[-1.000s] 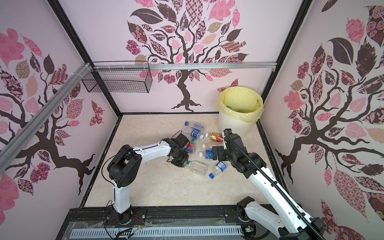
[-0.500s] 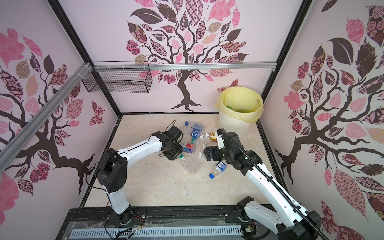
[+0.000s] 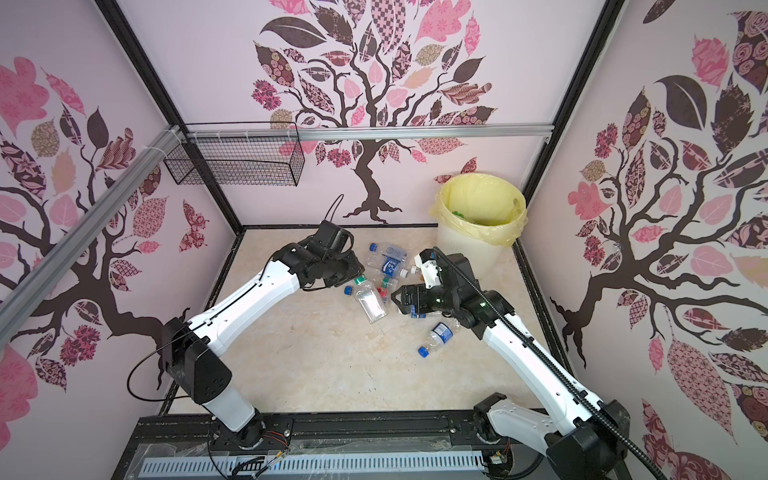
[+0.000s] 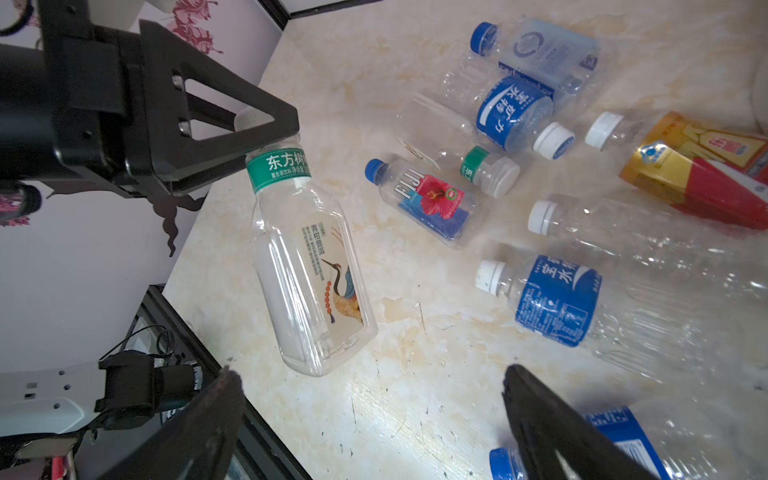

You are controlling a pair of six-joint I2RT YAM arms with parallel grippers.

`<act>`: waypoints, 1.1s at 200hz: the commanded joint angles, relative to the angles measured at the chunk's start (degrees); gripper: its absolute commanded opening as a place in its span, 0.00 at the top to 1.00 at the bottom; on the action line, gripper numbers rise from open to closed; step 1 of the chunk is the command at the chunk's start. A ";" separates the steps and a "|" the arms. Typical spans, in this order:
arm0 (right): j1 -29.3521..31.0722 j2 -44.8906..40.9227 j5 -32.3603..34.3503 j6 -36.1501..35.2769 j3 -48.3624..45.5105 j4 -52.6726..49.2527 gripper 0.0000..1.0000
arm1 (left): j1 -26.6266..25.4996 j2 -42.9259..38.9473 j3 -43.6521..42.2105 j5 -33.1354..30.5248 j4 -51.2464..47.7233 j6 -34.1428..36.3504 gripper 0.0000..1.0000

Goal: Throw the plastic bottles in the bin
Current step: 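Lift the tea bottle with the left gripper while the right gripper approaches it, then grasp the tea bottle's body with the right gripper and open the left gripper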

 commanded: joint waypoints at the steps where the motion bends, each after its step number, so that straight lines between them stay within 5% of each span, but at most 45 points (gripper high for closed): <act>1: 0.41 1.64 -4.51 1.75 3.57 3.87 0.00 | 0.06 -2.87 3.05 1.26 2.59 4.23 0.80; 124: 2.52 7.28 -10.29 2.92 9.51 10.37 0.03 | 0.10 -6.49 4.07 15.40 17.93 4.33 0.81; 220: 3.08 7.85 -9.96 2.22 10.11 10.81 0.38 | 0.04 -6.58 5.25 16.63 19.82 3.75 0.73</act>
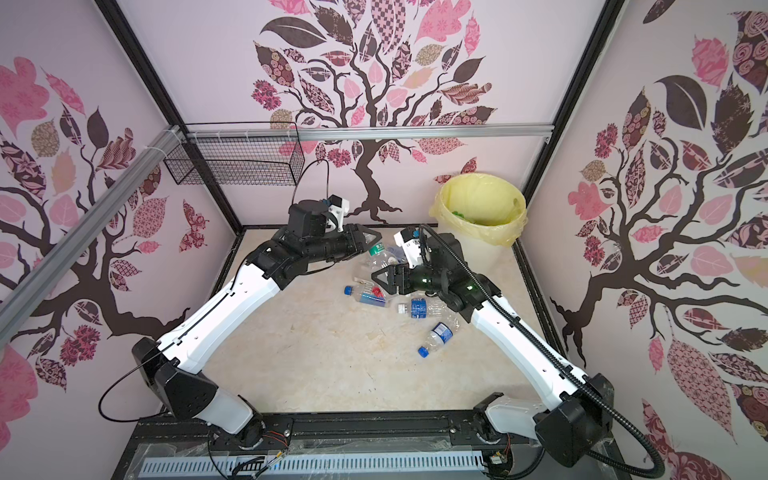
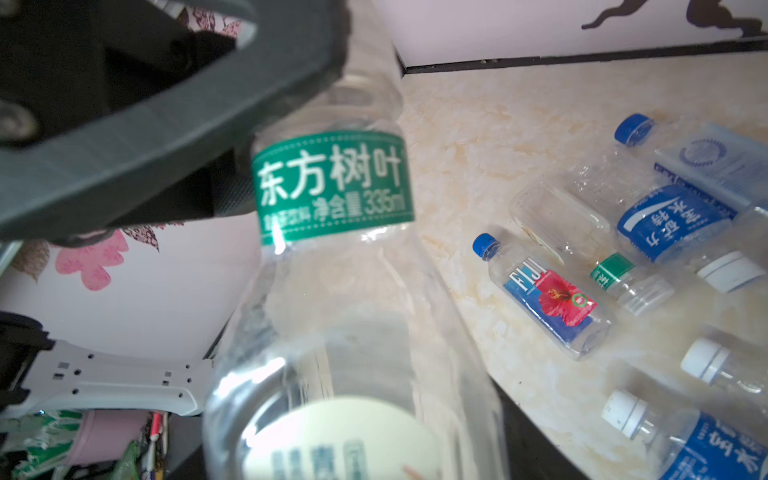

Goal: Throw the plastic bottles in the bin
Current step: 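Grasp the tea bottle's body with the right gripper and open the left gripper, then carry the tea bottle over the bin with the right gripper and release it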

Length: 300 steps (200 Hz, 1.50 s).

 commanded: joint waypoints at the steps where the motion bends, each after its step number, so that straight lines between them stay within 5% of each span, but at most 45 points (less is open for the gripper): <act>1: 0.41 0.52 0.26 -0.21 2.30 0.20 0.38 | 0.05 -1.31 2.93 0.54 1.41 0.23 0.73; 30: 0.55 -0.18 1.77 -0.12 2.41 -0.19 0.49 | 0.08 -0.72 4.40 -0.10 -0.19 0.25 0.65; 81: 0.50 -0.58 5.21 0.06 4.28 -2.77 0.53 | 0.24 0.53 9.08 -2.68 -5.22 0.05 0.43; 119: 0.50 -1.29 8.77 0.83 4.39 -3.34 0.57 | 1.98 0.98 14.01 -4.00 -11.00 -0.25 0.03; 175: 0.56 0.65 17.06 -0.84 9.76 -7.15 0.57 | 2.94 -0.74 18.32 -6.03 -12.80 2.99 0.03; 221: 0.29 5.98 29.95 -5.83 21.34 -12.37 0.57 | 2.66 -0.12 21.34 -8.95 -10.74 5.29 0.03; 300: -8.31 15.27 47.24 -12.26 39.92 -11.19 0.54 | 1.44 9.35 34.82 -7.32 -11.56 7.31 0.03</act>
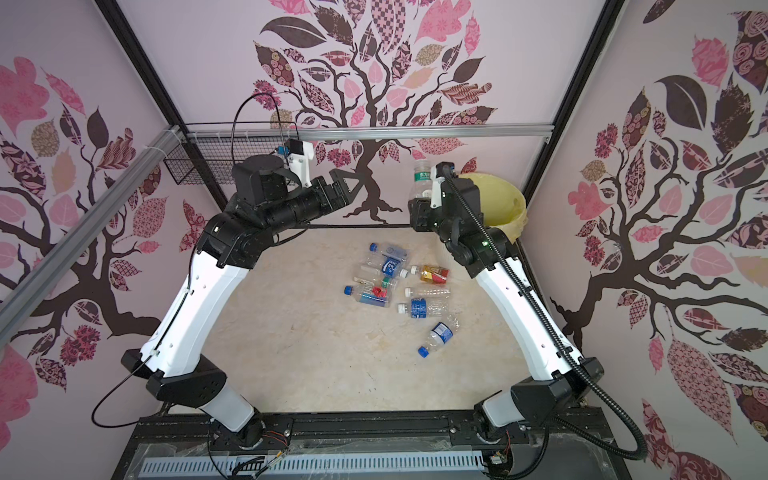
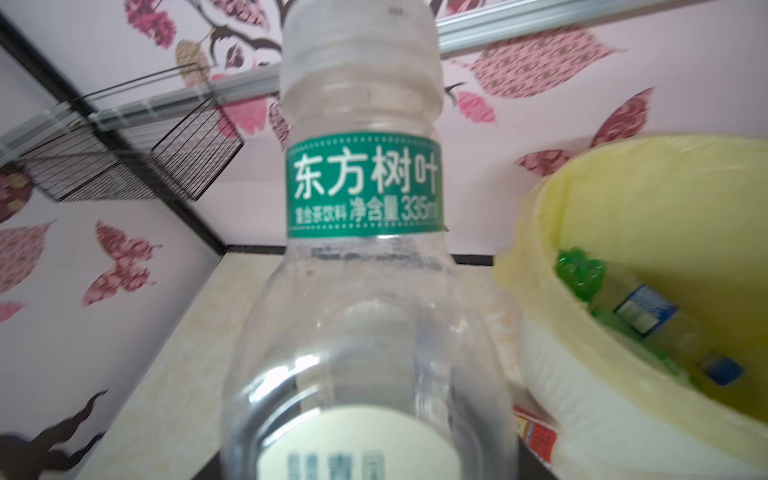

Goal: Throw the plastic bottles in the bin
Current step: 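Carry the tea bottle over the bin with the right gripper and release it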

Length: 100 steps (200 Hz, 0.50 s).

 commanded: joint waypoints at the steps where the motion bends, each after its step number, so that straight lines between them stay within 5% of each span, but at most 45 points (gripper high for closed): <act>1: -1.10 2.01 9.40 -4.78 4.88 1.28 0.54 | -1.33 3.35 2.54 0.51 0.17 -0.07 0.03; 56: -3.26 4.13 21.73 -18.28 9.27 12.25 0.53 | -7.95 9.36 9.77 -1.38 0.00 3.54 0.03; 100: -4.35 10.08 23.24 -23.23 20.46 12.67 0.53 | -8.12 8.49 7.27 -1.61 0.41 4.31 0.03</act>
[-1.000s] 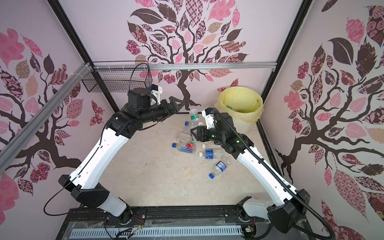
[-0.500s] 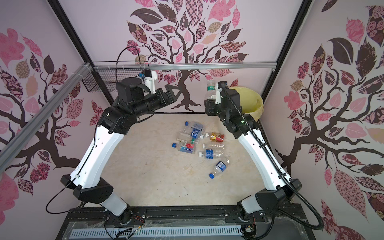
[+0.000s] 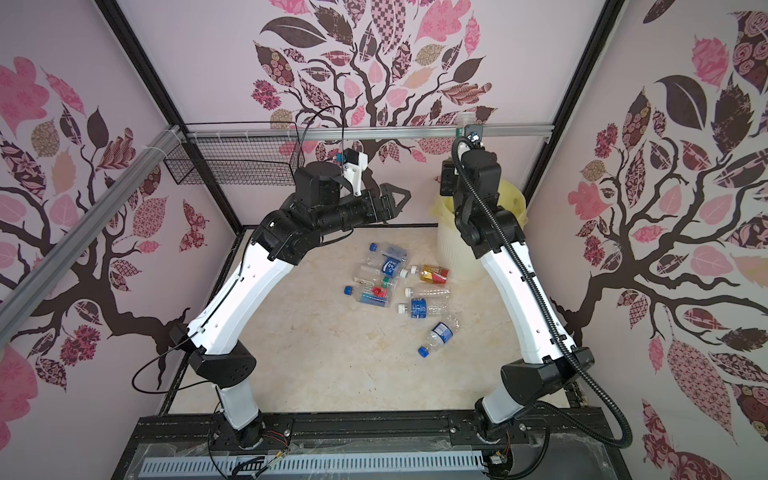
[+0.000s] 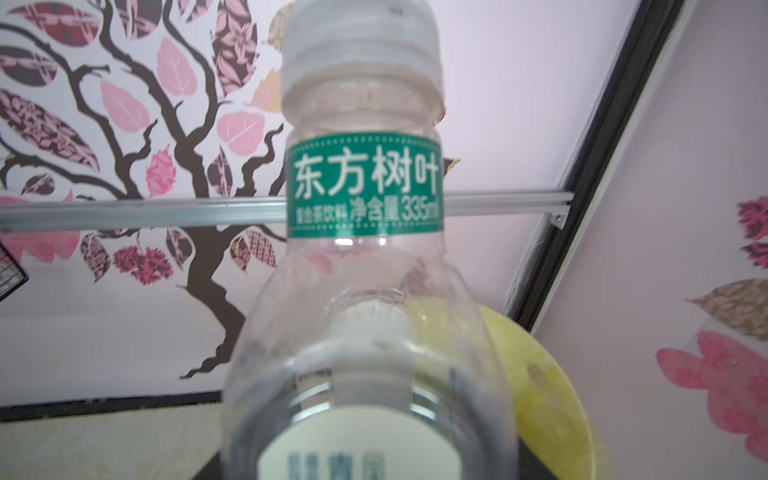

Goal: Throw the plastic bottles in the bin
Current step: 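Carry the tea bottle over the bin with the right gripper and release it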

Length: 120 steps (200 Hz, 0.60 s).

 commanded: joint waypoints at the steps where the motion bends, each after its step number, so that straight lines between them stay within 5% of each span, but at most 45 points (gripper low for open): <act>1: -0.27 3.45 3.78 -5.22 6.95 3.04 0.53 | 0.29 -1.14 0.62 -0.40 0.89 1.47 0.03; 69: -5.96 12.89 2.50 0.81 8.35 1.45 0.45 | 1.68 -0.78 -0.36 -0.65 -0.56 0.51 0.03; 81: -8.22 16.62 2.03 4.63 10.22 -2.43 0.34 | 2.33 -1.18 -0.99 -0.84 -0.85 0.20 0.03; 99: -9.09 21.20 3.37 7.08 17.29 -8.41 0.03 | 2.81 -1.94 -2.12 -1.40 -1.52 0.23 0.03; 120: -9.05 21.55 1.88 8.10 19.78 -8.57 0.00 | 3.06 -2.39 -2.96 -2.32 -2.25 0.64 0.03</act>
